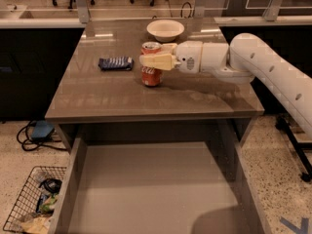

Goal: Pick coke can from top drawer and place on counter

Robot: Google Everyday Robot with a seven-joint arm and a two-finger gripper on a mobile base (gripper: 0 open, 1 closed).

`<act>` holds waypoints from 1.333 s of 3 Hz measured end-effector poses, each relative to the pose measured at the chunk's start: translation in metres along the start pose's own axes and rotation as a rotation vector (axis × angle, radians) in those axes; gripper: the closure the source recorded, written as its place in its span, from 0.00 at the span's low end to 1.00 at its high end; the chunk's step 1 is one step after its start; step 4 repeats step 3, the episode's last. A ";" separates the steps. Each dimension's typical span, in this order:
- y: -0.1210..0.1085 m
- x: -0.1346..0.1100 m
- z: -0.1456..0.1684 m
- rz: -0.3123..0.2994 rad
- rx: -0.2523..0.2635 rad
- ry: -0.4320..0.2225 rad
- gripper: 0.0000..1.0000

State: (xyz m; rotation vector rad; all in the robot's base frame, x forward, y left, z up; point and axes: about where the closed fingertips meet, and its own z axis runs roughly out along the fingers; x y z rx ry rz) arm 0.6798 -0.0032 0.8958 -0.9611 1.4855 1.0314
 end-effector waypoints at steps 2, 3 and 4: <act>0.003 -0.001 0.006 0.000 -0.011 0.000 0.00; 0.003 -0.001 0.006 0.000 -0.011 0.000 0.00; 0.003 -0.001 0.006 0.000 -0.011 0.000 0.00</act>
Offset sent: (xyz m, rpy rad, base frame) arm -0.0004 0.0027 0.0002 0.0005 0.0001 0.0042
